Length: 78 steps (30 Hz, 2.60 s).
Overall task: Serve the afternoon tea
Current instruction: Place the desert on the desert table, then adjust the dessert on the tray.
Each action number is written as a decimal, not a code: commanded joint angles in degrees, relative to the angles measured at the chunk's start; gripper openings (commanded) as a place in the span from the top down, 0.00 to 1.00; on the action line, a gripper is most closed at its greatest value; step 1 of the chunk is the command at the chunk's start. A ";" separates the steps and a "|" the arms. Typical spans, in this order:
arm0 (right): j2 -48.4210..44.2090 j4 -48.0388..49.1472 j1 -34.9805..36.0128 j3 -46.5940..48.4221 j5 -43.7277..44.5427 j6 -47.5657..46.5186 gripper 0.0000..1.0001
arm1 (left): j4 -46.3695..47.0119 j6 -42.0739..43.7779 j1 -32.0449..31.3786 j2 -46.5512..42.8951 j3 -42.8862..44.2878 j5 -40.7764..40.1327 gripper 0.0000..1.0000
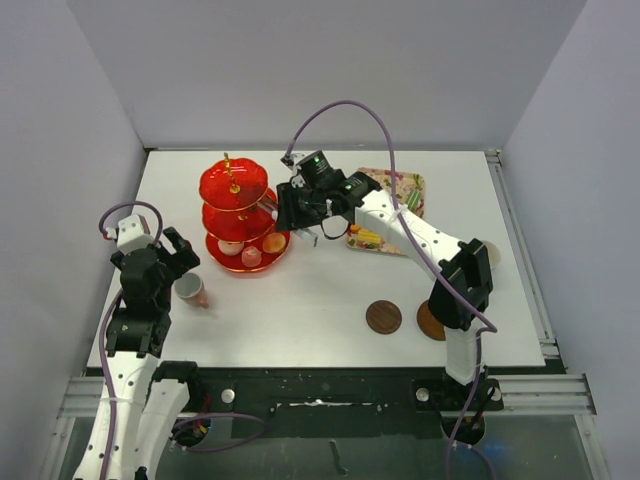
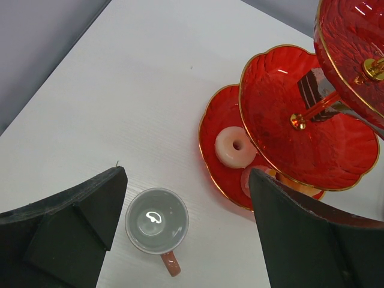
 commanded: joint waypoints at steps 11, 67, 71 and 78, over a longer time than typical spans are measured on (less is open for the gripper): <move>-8.40 2.48 0.11 -2.09 4.26 0.95 0.63 | 3.91 0.91 -0.02 -0.30 0.63 0.60 0.18; -33.68 2.56 -35.19 -34.99 6.76 -1.38 0.69 | 3.75 0.81 -0.11 -0.56 0.63 1.13 0.18; -32.52 3.01 -39.20 -35.95 5.55 -2.75 0.69 | 3.75 0.86 -0.11 -0.64 0.63 1.08 0.19; -29.06 3.60 -42.29 -36.26 3.34 -4.12 0.69 | 3.84 0.90 -0.11 -0.62 0.63 1.04 0.18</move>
